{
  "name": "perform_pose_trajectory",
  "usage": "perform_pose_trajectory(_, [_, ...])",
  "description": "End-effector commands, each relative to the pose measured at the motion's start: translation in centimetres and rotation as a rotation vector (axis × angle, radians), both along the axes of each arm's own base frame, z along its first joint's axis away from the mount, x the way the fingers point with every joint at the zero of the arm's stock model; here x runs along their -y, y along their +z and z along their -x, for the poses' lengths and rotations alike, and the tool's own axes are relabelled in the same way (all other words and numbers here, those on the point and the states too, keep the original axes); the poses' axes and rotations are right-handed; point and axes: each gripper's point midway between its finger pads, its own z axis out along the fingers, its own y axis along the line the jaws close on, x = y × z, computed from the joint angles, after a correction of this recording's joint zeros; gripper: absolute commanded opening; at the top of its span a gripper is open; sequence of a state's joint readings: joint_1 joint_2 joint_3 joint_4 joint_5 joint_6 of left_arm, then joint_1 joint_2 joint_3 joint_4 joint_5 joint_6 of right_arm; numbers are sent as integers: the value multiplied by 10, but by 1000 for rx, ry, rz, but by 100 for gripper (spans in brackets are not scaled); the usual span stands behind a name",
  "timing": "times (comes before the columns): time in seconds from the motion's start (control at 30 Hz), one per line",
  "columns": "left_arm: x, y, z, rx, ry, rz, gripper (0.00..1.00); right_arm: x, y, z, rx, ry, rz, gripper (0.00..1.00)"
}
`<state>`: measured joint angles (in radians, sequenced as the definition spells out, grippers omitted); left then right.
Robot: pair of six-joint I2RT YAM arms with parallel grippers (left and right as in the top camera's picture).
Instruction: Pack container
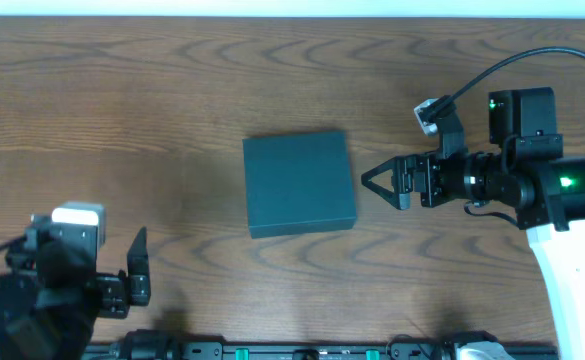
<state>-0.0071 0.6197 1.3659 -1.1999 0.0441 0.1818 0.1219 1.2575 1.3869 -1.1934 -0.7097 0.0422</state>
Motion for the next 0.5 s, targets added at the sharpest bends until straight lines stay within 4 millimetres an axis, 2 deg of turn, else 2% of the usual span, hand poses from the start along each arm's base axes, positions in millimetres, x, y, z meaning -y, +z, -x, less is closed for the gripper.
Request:
perform_pose_trajectory(0.0, [-20, -29, 1, -5, 139, 10, 95, -3, 6, 2, 5, 4, -14, 99])
perform_pose_trajectory(0.17, [-26, -69, -3, 44, 208, 69, 95, -3, 6, 2, 5, 4, -14, 99])
perform_pose_trajectory(0.47, [-35, -142, -28, 141, 258, 82, 95, -3, 6, 2, 5, 4, -14, 99])
